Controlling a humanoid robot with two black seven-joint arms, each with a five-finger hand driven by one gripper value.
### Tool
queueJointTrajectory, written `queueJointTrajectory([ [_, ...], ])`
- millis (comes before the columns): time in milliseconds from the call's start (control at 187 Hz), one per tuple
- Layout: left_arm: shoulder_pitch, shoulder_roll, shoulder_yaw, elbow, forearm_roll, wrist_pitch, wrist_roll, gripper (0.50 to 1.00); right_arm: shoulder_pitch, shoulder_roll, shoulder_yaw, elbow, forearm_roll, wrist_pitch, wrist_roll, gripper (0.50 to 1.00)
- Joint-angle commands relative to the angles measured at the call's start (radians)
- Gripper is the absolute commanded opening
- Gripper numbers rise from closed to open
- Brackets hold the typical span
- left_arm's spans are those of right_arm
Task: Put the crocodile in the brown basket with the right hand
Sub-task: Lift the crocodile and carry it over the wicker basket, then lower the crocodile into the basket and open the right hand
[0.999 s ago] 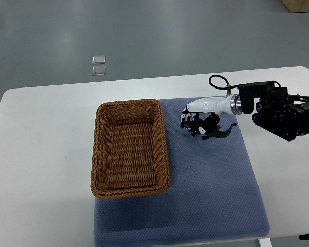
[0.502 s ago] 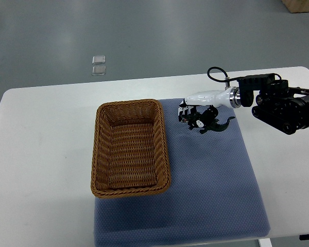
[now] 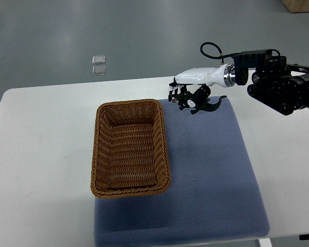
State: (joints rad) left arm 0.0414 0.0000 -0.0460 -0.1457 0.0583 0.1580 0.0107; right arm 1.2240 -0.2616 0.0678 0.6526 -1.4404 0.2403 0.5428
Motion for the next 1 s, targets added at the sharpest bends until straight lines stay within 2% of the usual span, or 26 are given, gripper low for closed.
queueJointTrajectory([
  [0, 0.0, 0.0, 0.0, 0.0, 0.0, 0.0, 0.0, 1.0, 0.023, 0.035, 0.0, 0.005, 0.0, 0.002, 0.0, 0.5],
  [192, 0.0, 0.0, 0.0, 0.0, 0.0, 0.0, 0.0, 1.0, 0.068, 0.102, -0.002, 0.055, -0.002, 0.019, -0.003, 0.5],
  [449, 0.0, 0.0, 0.002, 0.0, 0.0, 0.0, 0.0, 1.0, 0.117, 0.262, -0.016, 0.096, -0.009, 0.017, -0.007, 0.5],
  [994, 0.0, 0.0, 0.0, 0.0, 0.0, 0.0, 0.0, 1.0, 0.071, 0.262, -0.069, 0.061, -0.012, -0.022, -0.014, 0.5],
])
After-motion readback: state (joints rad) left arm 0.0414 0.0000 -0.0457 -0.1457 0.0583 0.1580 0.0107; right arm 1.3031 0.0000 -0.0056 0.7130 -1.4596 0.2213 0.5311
